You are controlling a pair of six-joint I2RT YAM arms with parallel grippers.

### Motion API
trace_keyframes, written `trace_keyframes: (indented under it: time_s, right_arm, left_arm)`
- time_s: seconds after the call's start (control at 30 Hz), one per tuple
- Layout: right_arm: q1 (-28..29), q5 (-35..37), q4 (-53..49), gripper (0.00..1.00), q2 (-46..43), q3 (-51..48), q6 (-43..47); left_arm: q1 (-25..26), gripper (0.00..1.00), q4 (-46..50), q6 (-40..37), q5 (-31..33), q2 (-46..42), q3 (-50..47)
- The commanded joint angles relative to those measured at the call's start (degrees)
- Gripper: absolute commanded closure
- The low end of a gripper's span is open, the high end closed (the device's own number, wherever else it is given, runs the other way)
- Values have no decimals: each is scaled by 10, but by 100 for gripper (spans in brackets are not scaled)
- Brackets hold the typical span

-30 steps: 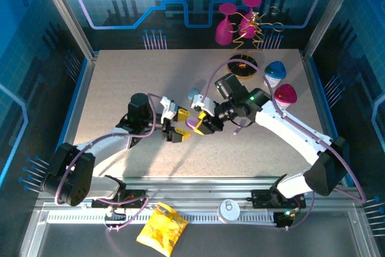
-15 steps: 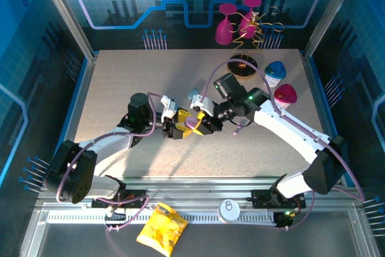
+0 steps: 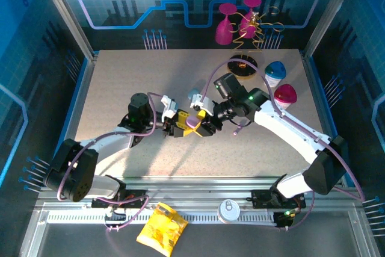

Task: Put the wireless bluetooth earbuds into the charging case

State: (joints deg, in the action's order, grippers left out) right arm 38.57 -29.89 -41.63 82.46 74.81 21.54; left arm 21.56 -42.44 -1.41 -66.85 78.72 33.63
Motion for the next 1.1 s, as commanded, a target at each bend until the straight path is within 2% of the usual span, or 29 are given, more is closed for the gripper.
trace_keyframes:
  time_s: [0.0, 0.23, 0.77, 0.93, 1.07]
  right_arm:
    - [-13, -11, 44, 42, -29, -16, -27]
    - [-32, -5, 77, 38, -43, -36, -60]
    - [-75, -2, 134, 37, -87, -78, -112]
    - [-94, 9, 190, 23, -106, -105, -151]
    - [-109, -54, 239, 13, -133, -133, -170]
  left_arm:
    - [4, 69, -51, 15, 3, 7, 5]
    - [3, 69, -106, 49, -6, 20, -1]
    - [3, 69, -109, 42, -5, 21, -3]
    - [3, 68, -124, 30, 11, 16, -13]
    - [3, 68, -125, 21, 42, 13, -17]
